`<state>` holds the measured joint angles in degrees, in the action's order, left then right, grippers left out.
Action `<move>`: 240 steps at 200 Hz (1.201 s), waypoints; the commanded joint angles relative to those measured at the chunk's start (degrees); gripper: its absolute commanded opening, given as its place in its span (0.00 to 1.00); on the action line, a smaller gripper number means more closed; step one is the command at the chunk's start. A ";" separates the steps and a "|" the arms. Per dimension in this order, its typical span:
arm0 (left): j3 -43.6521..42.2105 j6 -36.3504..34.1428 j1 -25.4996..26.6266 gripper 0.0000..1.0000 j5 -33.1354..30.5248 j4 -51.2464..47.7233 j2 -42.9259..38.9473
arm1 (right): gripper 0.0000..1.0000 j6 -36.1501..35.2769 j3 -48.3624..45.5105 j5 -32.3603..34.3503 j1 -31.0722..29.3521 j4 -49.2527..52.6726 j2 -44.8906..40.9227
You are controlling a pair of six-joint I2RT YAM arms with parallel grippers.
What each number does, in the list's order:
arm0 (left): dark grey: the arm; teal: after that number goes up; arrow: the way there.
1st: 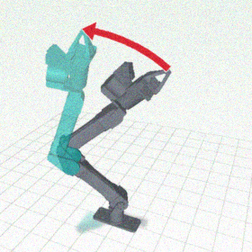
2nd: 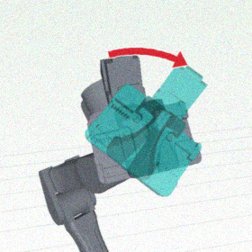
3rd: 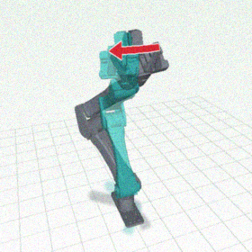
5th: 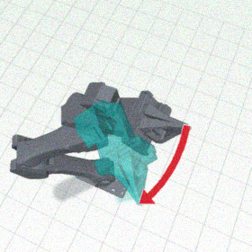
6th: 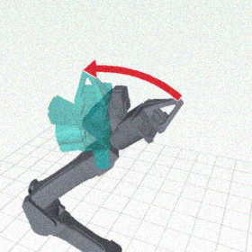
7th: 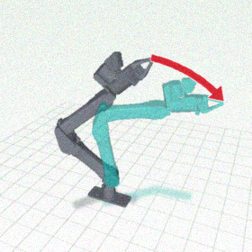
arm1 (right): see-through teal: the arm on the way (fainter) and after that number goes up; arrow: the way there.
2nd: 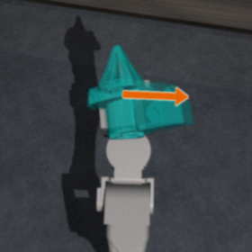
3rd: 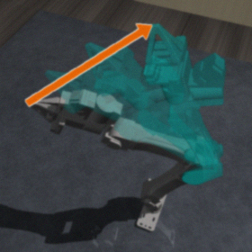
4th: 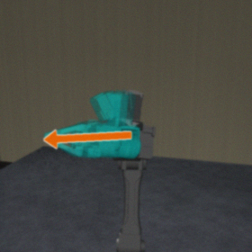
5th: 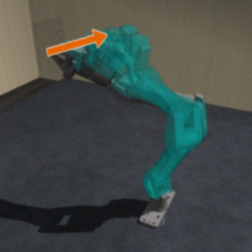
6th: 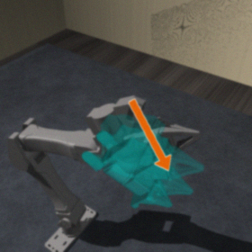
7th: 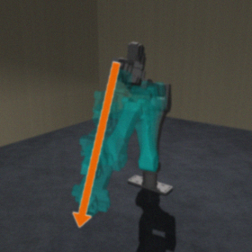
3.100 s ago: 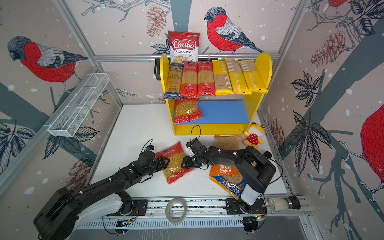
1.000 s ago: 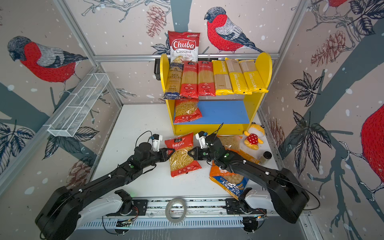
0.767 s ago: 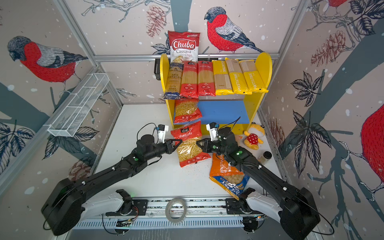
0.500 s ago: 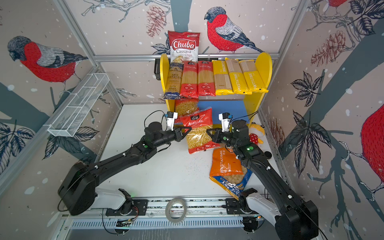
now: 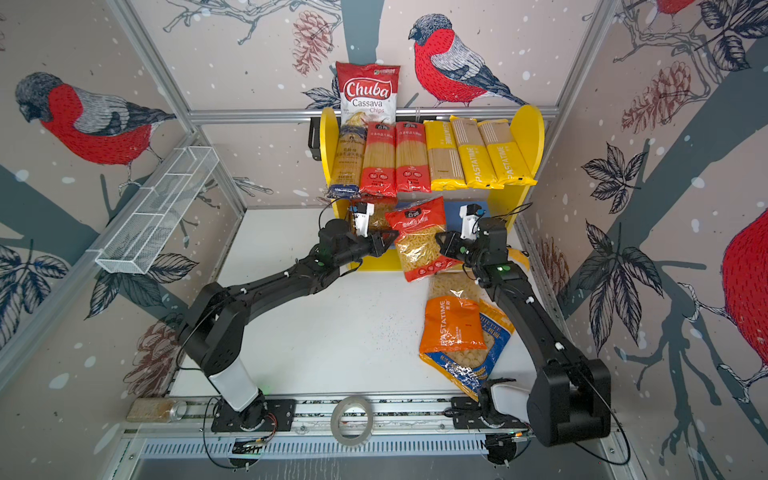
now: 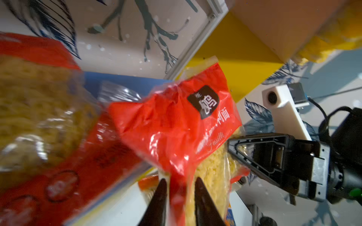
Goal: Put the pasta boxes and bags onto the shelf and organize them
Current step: 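Push the red fusilli bag onto the lower blue shelf with both grippers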
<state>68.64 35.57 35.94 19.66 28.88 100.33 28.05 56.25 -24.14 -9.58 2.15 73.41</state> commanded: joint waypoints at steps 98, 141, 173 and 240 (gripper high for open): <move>-3.48 -1.55 -1.69 0.44 -1.25 0.53 -1.68 | 0.00 13.19 8.49 4.95 3.78 -10.21 14.45; -4.81 -0.77 -1.14 0.44 -0.97 0.97 -2.57 | 0.00 35.36 4.40 4.36 2.72 -25.80 15.93; -5.85 -0.73 -0.78 0.44 -0.95 1.32 -3.20 | 0.00 30.87 13.43 4.33 -0.85 -18.02 21.57; -7.83 -1.77 -0.62 0.44 -1.47 0.82 -6.13 | 0.06 26.50 8.09 5.22 -0.87 -15.55 19.93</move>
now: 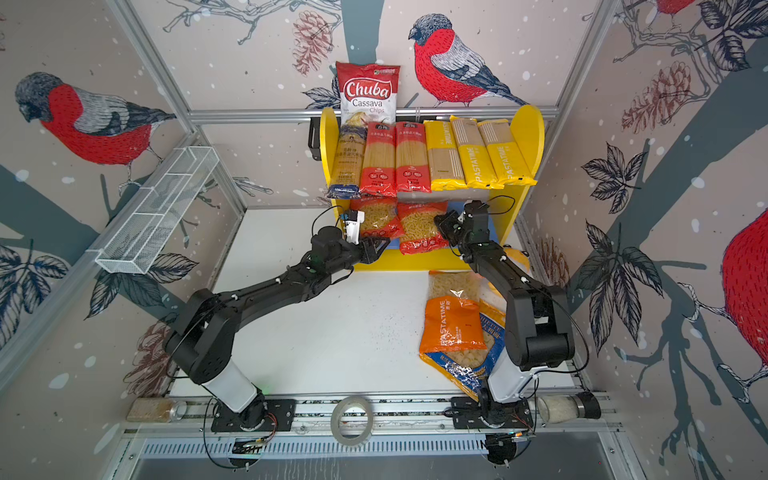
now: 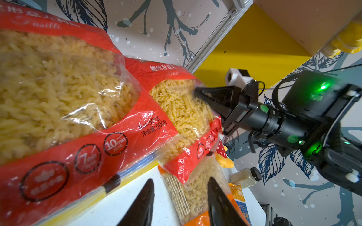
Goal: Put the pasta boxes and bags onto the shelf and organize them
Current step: 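Push the red fusilli bag onto the lower blue shelf with both grippers, then open both grippers and lower them to the orange PASTATIME bag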
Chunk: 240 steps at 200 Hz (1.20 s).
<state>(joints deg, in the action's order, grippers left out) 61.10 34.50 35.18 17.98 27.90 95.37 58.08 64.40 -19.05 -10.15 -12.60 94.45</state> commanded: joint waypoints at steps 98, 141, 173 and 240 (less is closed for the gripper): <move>-3.62 -3.55 3.63 0.45 -2.72 -0.34 -5.62 | 0.62 -17.67 -3.05 1.98 -1.50 15.14 -12.44; -4.24 -4.79 7.68 0.46 -4.01 -0.23 -4.64 | 0.65 -21.71 -7.68 4.77 -3.23 21.18 -20.54; -5.35 -4.62 11.97 0.46 -8.20 -0.32 -4.04 | 0.66 -23.99 -12.88 6.68 -3.28 25.39 -27.26; -5.64 1.56 19.93 0.56 -6.56 1.14 3.03 | 0.69 -28.51 -23.45 7.35 2.50 34.13 -36.10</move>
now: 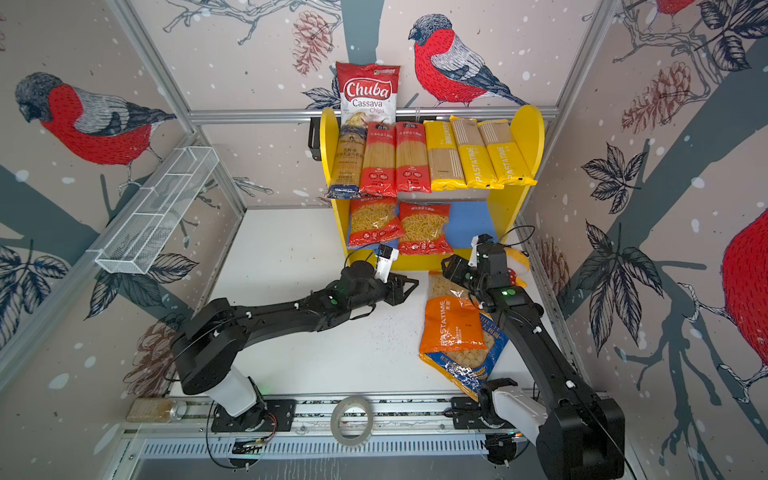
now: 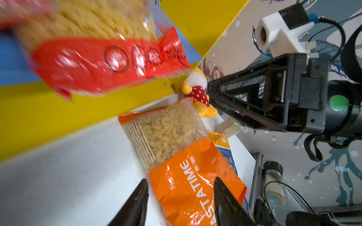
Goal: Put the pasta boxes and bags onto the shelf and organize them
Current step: 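Open both grippers and lower them to the orange PASTATIME bag, then grasp the orange PASTATIME bag with both grippers and lift it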
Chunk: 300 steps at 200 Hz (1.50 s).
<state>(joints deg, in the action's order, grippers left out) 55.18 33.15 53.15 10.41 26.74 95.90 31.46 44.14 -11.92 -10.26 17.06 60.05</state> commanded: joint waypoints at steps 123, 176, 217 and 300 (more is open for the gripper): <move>-0.81 13.41 5.04 0.67 5.99 10.10 15.85 | 0.94 1.80 -11.86 4.76 5.41 -0.46 3.11; -0.73 15.76 4.95 0.64 7.57 14.04 19.38 | 0.53 1.92 -15.31 -3.63 4.86 -6.67 2.47; -1.12 16.25 4.94 0.59 8.97 15.84 19.53 | 0.31 1.55 -15.44 -3.54 4.34 -5.12 -0.66; -2.59 15.40 4.86 0.50 13.35 18.34 17.04 | 0.00 2.87 -11.48 -3.44 1.38 0.40 -5.90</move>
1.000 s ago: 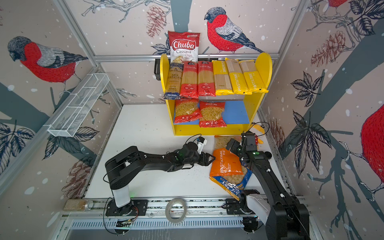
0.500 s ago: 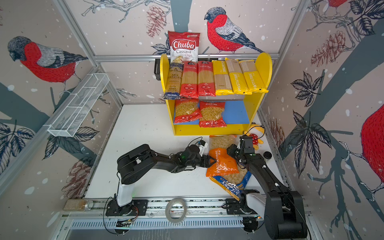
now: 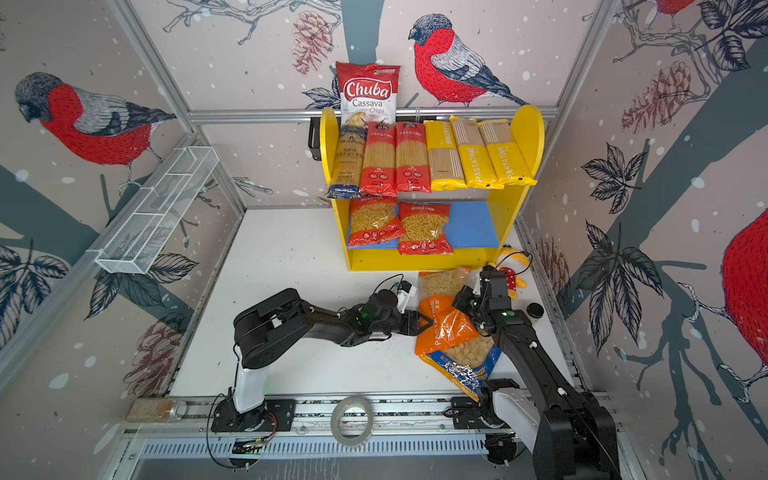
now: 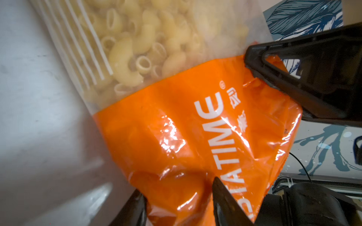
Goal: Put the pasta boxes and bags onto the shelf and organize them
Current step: 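Grasp the orange PASTATIME bag with both grippers and lift it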
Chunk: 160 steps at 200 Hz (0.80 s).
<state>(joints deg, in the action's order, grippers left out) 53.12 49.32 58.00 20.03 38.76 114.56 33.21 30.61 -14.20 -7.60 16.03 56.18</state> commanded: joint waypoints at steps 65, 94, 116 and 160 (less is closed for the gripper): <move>-1.38 -3.90 0.36 0.50 8.63 7.64 -8.10 | 0.00 -1.13 12.59 4.90 -3.92 12.55 -8.29; -1.31 -6.60 0.36 0.54 9.07 6.56 -10.93 | 0.00 -3.60 20.64 9.59 -4.00 17.85 -9.51; -1.18 -8.11 0.36 0.57 9.10 6.03 -12.28 | 0.00 -5.45 26.92 12.45 -4.04 19.86 -9.42; -1.01 -7.51 0.23 0.61 8.57 9.93 -12.63 | 0.00 -9.70 38.86 16.69 -4.09 20.88 -5.98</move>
<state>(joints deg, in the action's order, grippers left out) 51.59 42.68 58.28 28.45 43.62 102.24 27.27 64.84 -1.10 -11.53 41.32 48.69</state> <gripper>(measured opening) 0.603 0.054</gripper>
